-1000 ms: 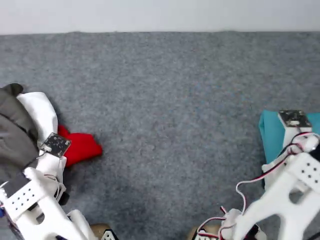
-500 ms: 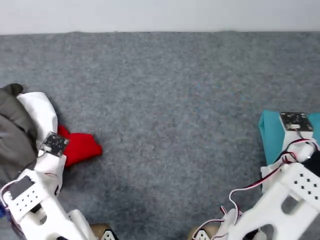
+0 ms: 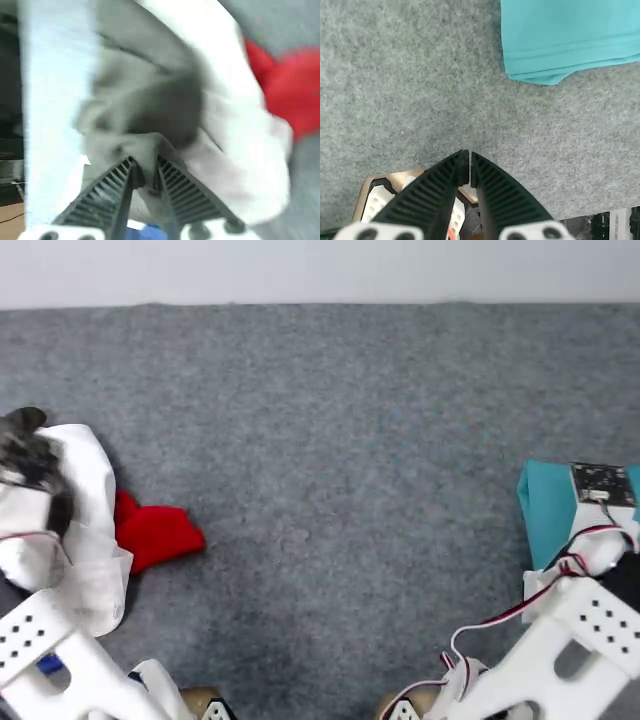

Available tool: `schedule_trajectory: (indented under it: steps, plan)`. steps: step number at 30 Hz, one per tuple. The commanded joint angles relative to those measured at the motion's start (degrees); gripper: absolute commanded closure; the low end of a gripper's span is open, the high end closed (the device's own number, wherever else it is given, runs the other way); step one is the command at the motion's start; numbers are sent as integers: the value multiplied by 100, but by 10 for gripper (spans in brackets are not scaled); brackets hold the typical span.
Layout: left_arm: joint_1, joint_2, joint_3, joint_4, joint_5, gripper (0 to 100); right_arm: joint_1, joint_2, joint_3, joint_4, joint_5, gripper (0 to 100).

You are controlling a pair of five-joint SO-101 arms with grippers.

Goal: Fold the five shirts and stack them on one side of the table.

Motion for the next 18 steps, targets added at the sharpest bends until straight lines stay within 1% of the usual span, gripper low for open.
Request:
schedule_trajectory:
  steps: [1, 5, 8, 13, 18]
  plan:
    - [26, -79, -1068, 9, 607, 987, -48, -233, -26, 242, -62, 989]
    - [290, -79, -1754, -290, 1169, 987, -48, -295, -26, 242, -62, 989]
    - [686, -79, -2141, -615, 1574, 987, -57, -295, -26, 242, -62, 989]
    - [1829, -79, -2457, -1002, 1969, 986, -57, -295, -26, 242, -62, 989]
    - [3253, -79, -2545, -1169, 1960, 986, -57, -295, -26, 242, -62, 989]
